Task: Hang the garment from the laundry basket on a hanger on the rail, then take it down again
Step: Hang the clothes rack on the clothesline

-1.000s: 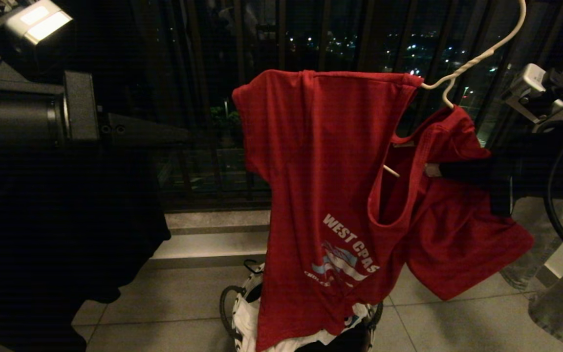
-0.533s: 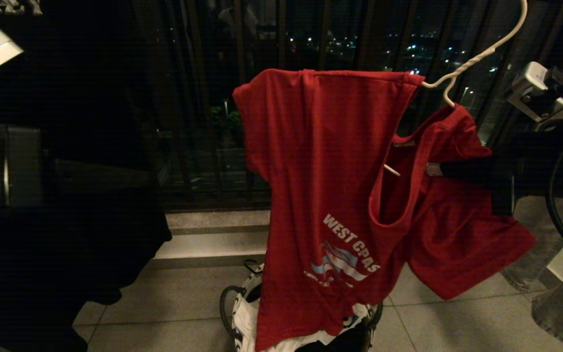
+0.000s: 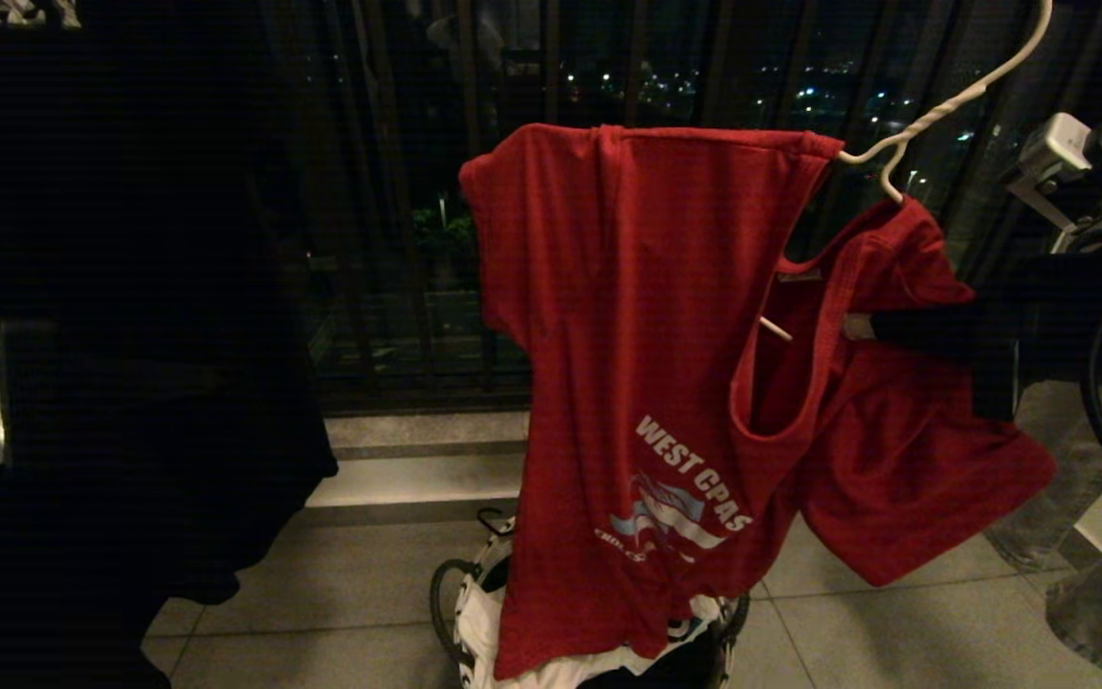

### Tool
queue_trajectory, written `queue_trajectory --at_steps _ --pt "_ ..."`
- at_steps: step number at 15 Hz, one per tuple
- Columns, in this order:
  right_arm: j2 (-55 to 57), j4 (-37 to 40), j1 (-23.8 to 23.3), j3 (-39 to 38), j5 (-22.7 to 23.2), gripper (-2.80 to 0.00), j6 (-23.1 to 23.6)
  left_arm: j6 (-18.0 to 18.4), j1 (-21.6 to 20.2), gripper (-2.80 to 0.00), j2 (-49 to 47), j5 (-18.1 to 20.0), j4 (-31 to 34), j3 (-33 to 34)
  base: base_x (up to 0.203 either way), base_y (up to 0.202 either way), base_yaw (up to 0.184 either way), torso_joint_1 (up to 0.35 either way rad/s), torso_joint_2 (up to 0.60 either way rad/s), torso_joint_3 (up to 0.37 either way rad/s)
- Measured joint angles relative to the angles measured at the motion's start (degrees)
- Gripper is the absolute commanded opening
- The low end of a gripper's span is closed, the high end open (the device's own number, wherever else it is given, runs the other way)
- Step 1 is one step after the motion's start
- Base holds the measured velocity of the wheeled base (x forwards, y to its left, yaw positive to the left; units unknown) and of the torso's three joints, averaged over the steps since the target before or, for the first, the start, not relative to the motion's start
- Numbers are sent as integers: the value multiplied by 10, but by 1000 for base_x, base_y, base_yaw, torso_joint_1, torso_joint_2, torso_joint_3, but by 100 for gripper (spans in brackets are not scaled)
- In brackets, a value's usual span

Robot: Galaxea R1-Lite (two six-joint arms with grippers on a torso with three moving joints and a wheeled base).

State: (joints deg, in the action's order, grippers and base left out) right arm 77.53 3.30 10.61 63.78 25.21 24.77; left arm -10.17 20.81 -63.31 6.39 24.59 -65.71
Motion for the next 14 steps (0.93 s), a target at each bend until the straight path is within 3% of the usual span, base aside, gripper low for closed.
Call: queue_trajectory --at_steps 2,7,14 --pt "0 -1 0 1 0 -280 0 42 -8 -280 2 -34 -3 2 0 0 0 15 -212 -293" --pt "0 -2 1 2 -31 -280 1 95 -14 -280 -26 -35 -39 -2 0 0 0 59 -442 -349" --pt "-11 4 7 -2 -43 -280 2 106 -14 -280 -50 -31 -66 9 0 0 0 137 -460 -324"
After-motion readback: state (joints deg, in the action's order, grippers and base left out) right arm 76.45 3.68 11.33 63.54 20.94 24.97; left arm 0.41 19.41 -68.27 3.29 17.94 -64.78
